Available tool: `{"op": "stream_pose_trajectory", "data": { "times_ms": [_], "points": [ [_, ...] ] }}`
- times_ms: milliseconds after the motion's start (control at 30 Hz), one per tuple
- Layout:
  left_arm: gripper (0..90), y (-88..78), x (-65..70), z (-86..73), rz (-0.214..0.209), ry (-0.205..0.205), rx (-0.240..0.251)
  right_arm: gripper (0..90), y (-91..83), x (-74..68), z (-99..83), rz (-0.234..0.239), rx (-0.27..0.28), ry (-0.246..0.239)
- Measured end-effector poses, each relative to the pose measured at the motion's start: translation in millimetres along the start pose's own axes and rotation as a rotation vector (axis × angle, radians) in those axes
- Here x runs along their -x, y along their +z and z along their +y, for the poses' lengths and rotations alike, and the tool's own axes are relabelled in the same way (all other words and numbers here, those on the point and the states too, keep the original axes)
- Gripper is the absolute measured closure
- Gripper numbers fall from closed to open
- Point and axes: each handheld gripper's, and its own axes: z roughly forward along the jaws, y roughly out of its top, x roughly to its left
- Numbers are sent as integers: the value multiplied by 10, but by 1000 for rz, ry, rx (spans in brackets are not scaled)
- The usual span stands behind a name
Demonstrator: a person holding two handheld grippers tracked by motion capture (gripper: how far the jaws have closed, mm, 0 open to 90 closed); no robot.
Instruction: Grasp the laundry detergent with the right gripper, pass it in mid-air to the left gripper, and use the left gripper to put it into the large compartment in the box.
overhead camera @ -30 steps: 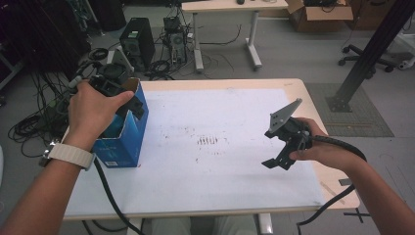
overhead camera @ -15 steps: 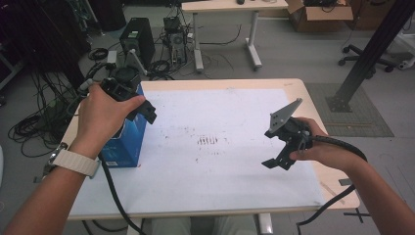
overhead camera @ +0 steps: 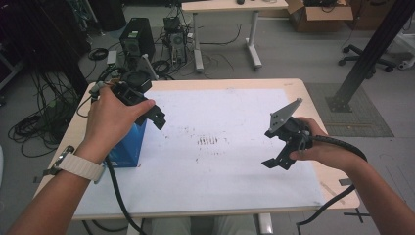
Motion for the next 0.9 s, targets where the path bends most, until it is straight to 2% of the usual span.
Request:
{"op": "stream_pose_trajectory", "data": {
  "times_ms": [167, 467, 900],
  "points": [
    [47, 28, 63, 26, -10, 22, -7, 43, -3, 9, -1, 0, 1, 5],
    [47, 71, 107, 52, -20, 30, -15, 42, -13, 21, 1, 0, 4, 8],
    [47, 84, 166, 57, -56, 51, -6, 43, 1, 40, 57, 1, 1, 2]
  ]
}}
